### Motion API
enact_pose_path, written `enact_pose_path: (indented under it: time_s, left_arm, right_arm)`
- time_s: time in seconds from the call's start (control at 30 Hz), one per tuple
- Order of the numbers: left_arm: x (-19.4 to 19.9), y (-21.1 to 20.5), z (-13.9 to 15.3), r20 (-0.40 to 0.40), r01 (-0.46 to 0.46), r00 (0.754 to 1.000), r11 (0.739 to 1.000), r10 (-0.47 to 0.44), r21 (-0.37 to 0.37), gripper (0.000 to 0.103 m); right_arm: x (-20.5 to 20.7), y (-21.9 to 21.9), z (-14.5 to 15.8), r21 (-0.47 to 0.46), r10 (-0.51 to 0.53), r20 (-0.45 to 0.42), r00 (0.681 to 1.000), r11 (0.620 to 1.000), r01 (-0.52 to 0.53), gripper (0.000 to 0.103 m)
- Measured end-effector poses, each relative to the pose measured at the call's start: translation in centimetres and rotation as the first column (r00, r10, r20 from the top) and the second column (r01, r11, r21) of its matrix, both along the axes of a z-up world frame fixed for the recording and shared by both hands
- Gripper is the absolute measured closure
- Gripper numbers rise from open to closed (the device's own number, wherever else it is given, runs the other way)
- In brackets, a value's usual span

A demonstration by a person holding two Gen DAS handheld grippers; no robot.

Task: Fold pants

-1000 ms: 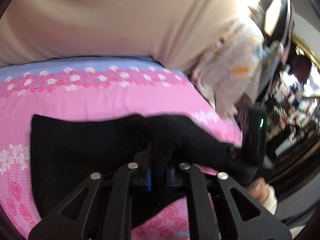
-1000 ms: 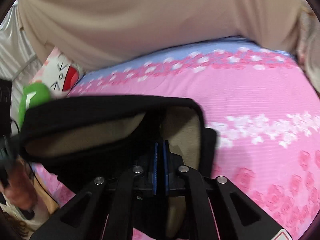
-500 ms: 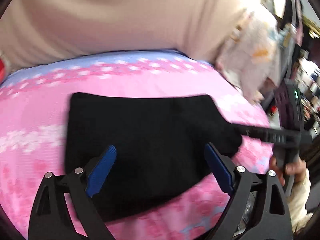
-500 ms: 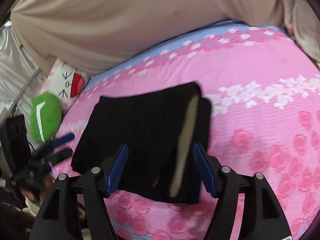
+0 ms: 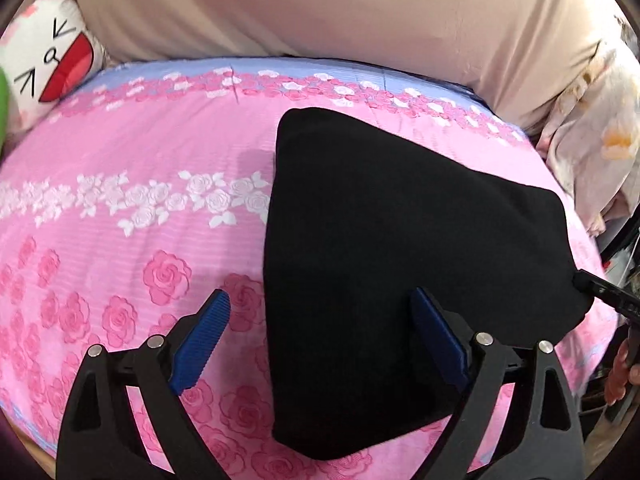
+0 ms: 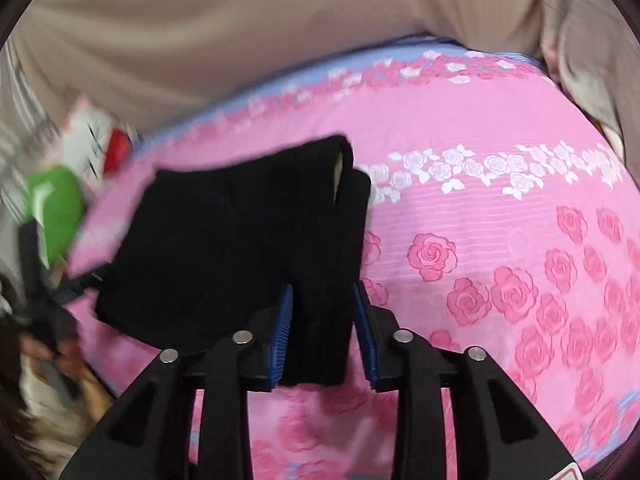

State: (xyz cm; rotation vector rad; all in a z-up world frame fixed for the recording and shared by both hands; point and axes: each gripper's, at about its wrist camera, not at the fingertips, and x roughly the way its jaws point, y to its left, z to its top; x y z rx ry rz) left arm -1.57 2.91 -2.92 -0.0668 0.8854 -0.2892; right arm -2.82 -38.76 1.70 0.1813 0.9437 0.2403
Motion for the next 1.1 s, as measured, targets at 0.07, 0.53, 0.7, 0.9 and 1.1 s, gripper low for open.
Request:
enact_pose_path:
  time_s: [0.07,0.53,0.7,0.9,1.1]
  left_arm:
    - [0.3,0.0,-0.3,-0.02,-0.001,1.0,1.0,0.001,-0.02,0.006]
    - [-0.1,3.2,2.3,-0.013,0.064,0.998,0.982,-0.068,-0.179,0.083]
    - [-0.3,3.8,0.0,-0.041,-0.002,0.999,0.996,-0.002,-0.087,0.05]
    - [-2.0,6.1,4.3,0.186,-0.165,0.971,0.983,0.149,0.077,0.023]
    - [-1.2,7.5,2.9,0.143,-0.244,0.963,0.964,0.229,0.105,0.02]
  right_arm:
    - [-0.7,0.0,1.1,-0.009,-0.035,0.035,0.999,0.999,0.036,0.04]
    - [0.1,5.6,-0.5,0.067,0.075,-0.011,0.997,0.995,-0.074,0.065]
    - [0.3,3.4,-2.5,0.117,-0.04,-0.089,0.995,0.992,0.05,0.048]
    - [1.1,11.0,6.5,-0.074,0.117,0.163,0.98,0.992,-0.106,0.1]
    - [9.8,26.5,1.5,-0.157,0.429,0.017,0.903,0.893,-0.421,0.101]
